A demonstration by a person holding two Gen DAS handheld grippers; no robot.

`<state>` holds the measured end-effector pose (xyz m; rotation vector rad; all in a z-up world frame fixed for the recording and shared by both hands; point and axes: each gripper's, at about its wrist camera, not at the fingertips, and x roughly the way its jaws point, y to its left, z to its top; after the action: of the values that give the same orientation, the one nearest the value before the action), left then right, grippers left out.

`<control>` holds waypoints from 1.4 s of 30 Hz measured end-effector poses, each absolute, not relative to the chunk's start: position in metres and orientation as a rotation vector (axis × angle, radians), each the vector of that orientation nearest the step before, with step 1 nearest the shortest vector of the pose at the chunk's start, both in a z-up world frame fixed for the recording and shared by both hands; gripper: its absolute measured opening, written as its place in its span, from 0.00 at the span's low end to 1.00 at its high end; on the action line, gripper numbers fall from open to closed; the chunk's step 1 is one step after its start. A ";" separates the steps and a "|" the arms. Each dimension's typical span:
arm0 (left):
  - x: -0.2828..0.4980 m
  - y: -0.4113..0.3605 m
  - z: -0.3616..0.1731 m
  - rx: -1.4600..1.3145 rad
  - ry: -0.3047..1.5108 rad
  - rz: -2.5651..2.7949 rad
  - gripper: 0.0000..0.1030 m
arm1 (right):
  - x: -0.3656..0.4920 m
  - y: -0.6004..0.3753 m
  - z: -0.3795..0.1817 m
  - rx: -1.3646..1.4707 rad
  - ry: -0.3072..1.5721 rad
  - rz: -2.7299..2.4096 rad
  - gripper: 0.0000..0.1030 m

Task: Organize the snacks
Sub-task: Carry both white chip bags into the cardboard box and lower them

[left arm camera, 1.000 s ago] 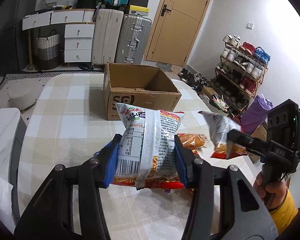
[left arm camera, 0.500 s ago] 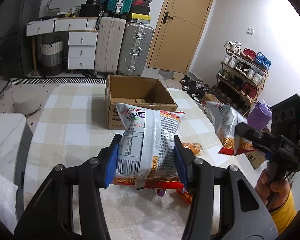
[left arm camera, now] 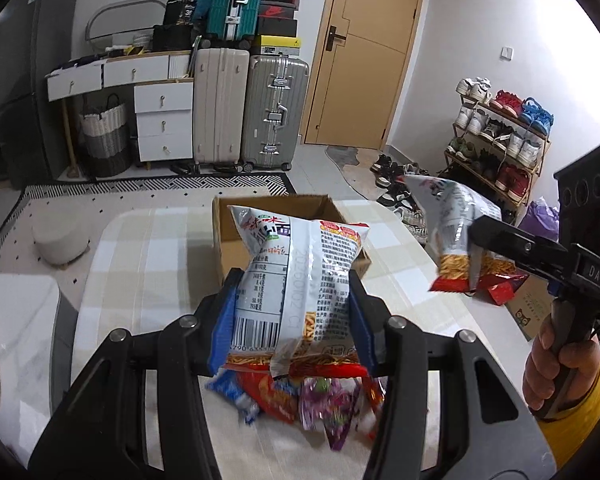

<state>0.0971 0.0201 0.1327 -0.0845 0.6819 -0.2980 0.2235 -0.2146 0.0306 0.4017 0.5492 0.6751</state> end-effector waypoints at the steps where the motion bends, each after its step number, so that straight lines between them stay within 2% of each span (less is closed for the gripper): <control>1: 0.105 0.016 0.136 -0.078 0.682 -0.297 0.45 | 0.230 -0.213 0.033 0.391 0.550 0.667 0.48; 8: 0.173 -0.005 0.146 -0.067 0.717 -0.299 0.45 | 0.277 -0.202 0.036 0.331 0.558 0.629 0.48; 17: 0.273 -0.028 0.129 -0.041 0.777 -0.272 0.45 | 0.334 -0.190 0.024 0.272 0.610 0.565 0.48; 27: 0.397 -0.047 0.064 0.002 0.910 -0.242 0.45 | 0.382 -0.172 -0.012 0.174 0.707 0.493 0.48; 42: 0.452 -0.047 -0.035 -0.007 0.996 -0.224 0.45 | 0.421 -0.156 -0.064 0.088 0.852 0.470 0.48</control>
<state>0.4518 -0.0472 -0.0354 -0.0075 0.9955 -0.2245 0.4207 -0.1556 -0.0641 0.0884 0.8520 0.4695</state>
